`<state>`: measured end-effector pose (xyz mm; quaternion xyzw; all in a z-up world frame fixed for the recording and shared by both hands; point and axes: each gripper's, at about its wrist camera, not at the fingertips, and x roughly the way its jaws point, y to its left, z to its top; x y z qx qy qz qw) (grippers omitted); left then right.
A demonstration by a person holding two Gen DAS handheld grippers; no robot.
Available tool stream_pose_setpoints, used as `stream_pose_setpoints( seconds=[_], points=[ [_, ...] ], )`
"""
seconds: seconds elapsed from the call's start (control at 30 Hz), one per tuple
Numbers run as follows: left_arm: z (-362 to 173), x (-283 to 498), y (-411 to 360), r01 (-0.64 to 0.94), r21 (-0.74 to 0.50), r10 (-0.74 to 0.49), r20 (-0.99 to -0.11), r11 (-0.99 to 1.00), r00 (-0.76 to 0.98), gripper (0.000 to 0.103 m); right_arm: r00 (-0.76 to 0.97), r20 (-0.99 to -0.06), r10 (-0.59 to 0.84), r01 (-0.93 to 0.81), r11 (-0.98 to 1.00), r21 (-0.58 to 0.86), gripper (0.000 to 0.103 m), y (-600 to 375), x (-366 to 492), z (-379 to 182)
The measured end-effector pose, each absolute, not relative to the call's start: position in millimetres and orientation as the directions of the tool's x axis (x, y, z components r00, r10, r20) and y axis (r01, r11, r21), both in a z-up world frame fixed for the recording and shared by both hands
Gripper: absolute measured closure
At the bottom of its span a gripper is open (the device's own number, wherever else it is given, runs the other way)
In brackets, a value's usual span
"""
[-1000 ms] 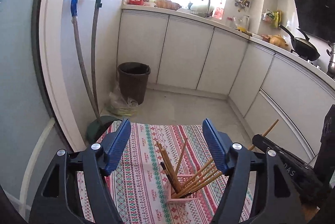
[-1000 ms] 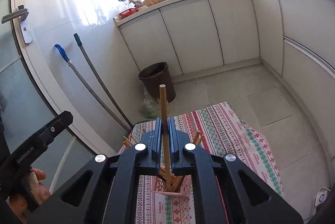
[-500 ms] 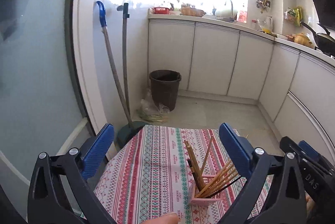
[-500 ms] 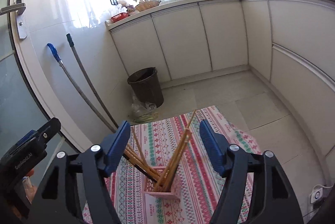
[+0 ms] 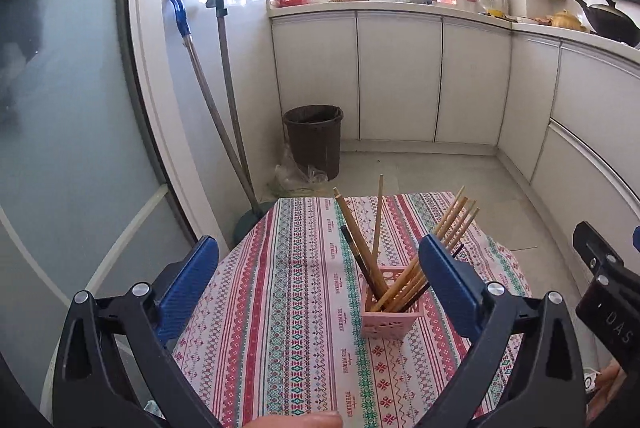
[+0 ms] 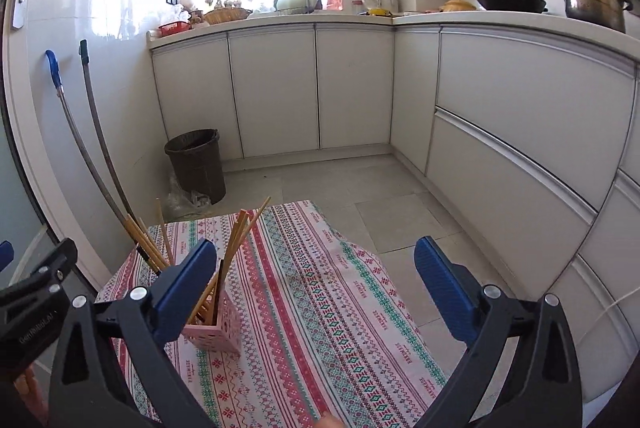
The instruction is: Organize utensils
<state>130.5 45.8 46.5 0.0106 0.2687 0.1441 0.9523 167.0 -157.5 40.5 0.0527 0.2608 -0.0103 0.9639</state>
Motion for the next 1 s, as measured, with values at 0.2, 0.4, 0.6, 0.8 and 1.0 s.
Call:
stream_pose_setpoints(
  seconds=[0.2,0.4,0.6,0.8,1.0],
  points=[
    [48,126,36,-0.254,0.099,0.270,-0.478,0.962,0.836,0.007,0.849,-0.528,0.020,0.042,0.994,0.105,0.006,-164,168,36],
    [44,131,34,-0.237,0.087,0.249,-0.495,0.968,0.833,0.007,0.828,-0.559,0.050,0.023,0.992,0.123,0.006,-163,171,27],
    [43,132,33,-0.236,0.085,0.246,-0.502,0.968,0.829,0.007,0.821,-0.567,0.060,0.016,0.992,0.128,0.006,-162,172,23],
    [40,133,29,-0.225,0.100,0.244,-0.511,0.969,0.824,0.007,0.817,-0.573,0.064,0.017,0.991,0.134,0.006,-164,174,21],
    [40,133,28,-0.228,0.099,0.246,-0.511,0.969,0.823,0.007,0.813,-0.578,0.068,0.014,0.991,0.137,0.006,-165,175,20]
  ],
)
